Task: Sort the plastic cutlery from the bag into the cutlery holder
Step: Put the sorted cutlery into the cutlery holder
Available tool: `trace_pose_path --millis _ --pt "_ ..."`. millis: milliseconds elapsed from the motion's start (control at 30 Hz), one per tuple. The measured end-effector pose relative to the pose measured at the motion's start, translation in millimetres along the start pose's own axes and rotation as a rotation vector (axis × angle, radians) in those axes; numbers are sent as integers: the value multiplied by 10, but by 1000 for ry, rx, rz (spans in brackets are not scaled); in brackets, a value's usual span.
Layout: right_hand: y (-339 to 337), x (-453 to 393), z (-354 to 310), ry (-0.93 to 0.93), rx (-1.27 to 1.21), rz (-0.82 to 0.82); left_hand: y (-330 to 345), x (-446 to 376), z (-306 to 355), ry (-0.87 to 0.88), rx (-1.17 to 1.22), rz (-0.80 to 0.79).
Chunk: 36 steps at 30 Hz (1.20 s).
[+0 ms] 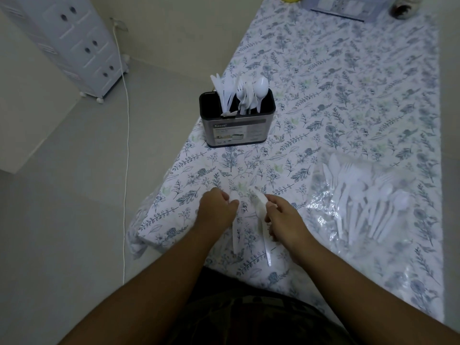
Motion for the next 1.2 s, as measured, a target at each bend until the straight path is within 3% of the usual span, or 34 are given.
trace_pose_path --millis 67,233,500,600,733,867,1067,1200 --pt "-46 4 14 19 -70 4 -9 40 38 -56 116 -14" --pt "-57 -4 35 -15 -178 44 52 250 316 -222 670 -123" --pt "-164 39 46 -34 -182 32 216 496 667 -265 850 -209" --pt "-223 45 83 -12 -212 20 203 471 644 -172 724 -269" --pt "-246 29 163 33 -172 23 226 338 398 -33 218 -127" --pt "-239 5 220 104 -245 -18 361 293 284 -14 -25 -113" --pt "-288 -22 362 47 -137 31 460 317 445 63 -105 -132" --pt "-259 -5 356 -27 -13 41 520 346 437 8 -50 -143"
Point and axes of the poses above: each hand's wrist, its own x-axis away from the middle knuckle, its own y-axis out of the palm, z = x × y, the point moved 2 cm from there along -x, towards the middle knuckle, and after that the axes turned 2 degrees about x, right-handed, at the moved point
